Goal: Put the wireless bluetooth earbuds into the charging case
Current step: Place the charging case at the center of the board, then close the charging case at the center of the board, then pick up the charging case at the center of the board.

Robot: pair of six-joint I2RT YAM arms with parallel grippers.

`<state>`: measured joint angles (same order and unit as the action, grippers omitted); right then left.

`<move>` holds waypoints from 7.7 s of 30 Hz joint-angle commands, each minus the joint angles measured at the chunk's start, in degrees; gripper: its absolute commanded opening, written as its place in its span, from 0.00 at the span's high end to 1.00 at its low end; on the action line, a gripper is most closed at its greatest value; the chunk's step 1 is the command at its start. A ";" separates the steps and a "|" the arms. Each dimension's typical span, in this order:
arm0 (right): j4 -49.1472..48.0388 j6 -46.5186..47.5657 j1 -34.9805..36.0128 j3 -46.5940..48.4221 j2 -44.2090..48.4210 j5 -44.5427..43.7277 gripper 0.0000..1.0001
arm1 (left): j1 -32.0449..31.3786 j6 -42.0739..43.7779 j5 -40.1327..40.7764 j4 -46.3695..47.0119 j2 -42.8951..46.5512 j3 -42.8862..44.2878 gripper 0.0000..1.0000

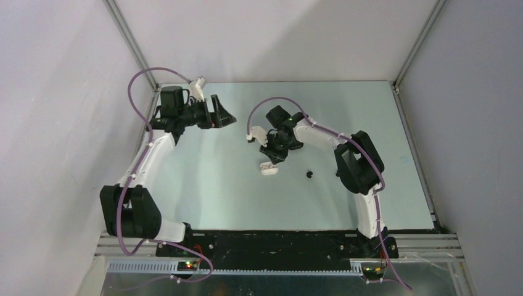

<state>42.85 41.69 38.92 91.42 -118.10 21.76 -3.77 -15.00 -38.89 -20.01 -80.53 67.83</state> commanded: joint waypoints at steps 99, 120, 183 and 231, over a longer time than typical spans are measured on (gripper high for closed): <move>7.06 0.93 -1.47 10.96 -13.27 9.00 0.01 | 6.75 -6.65 -3.15 0.41 0.87 -5.39 0.09; -4.20 -1.90 -6.93 10.48 4.60 3.06 0.25 | 6.71 -8.24 -0.50 2.24 -1.47 -3.81 0.10; -8.84 8.43 -1.17 -3.84 3.00 2.29 0.64 | 2.80 -11.58 4.35 8.07 -2.80 -10.10 0.14; -41.94 4.06 1.07 -9.59 29.67 -4.24 0.69 | -10.03 -9.53 -13.06 34.16 -1.45 -0.99 0.44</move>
<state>4.38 46.11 39.64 81.23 -90.37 16.95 -13.02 -25.45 -50.24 12.14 -81.67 63.81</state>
